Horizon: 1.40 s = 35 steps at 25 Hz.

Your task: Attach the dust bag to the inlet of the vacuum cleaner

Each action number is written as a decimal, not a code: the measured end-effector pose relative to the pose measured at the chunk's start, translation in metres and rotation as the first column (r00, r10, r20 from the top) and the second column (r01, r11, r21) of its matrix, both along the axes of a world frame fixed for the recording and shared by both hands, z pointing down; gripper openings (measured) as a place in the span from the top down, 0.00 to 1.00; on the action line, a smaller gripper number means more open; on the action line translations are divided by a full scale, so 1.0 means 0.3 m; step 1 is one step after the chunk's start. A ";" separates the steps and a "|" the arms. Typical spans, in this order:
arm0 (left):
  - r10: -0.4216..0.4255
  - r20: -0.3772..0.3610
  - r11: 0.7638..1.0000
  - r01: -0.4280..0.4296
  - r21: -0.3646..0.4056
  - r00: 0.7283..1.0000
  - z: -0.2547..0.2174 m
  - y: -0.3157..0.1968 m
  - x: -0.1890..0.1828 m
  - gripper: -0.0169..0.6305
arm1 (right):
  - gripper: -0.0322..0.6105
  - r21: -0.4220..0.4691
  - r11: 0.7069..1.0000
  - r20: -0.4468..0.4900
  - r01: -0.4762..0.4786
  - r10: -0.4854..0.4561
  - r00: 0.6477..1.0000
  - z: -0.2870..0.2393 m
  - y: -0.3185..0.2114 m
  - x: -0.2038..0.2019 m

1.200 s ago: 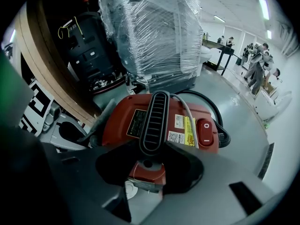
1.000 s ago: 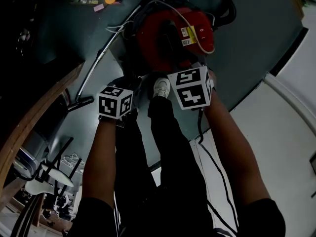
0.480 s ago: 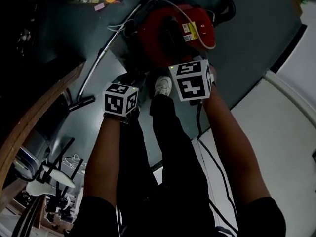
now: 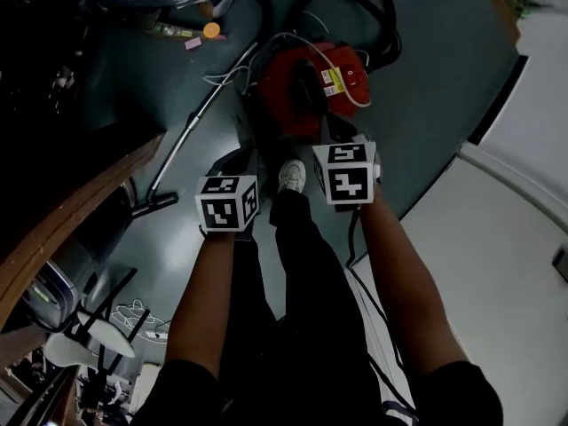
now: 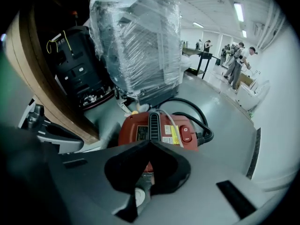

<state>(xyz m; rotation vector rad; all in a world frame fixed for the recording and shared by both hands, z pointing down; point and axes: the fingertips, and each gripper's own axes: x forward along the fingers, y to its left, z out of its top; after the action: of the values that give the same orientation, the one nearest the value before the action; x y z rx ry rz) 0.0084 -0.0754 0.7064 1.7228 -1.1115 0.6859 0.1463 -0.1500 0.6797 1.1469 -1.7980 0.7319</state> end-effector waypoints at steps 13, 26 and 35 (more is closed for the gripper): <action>-0.080 0.005 0.952 0.075 0.297 0.997 -0.977 -0.204 -0.028 0.98 | 0.95 0.219 0.958 0.318 -0.186 0.110 0.942 -0.901 0.060 -0.159; -0.079 0.032 0.848 0.050 0.527 0.996 -1.623 -0.282 0.036 0.98 | 0.95 0.516 0.830 0.373 -0.211 0.004 0.928 -1.572 -0.035 -0.110; -0.077 0.025 0.700 0.036 0.713 0.997 -1.971 -0.328 0.118 0.98 | 0.95 0.659 0.717 0.408 -0.224 -0.091 0.909 -1.873 -0.047 -0.059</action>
<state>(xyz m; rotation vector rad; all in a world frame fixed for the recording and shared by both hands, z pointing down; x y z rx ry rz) 0.0439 -0.1738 0.1150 2.3111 -1.6015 0.2481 0.1285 -0.1641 0.1179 1.6418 -2.5327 0.3280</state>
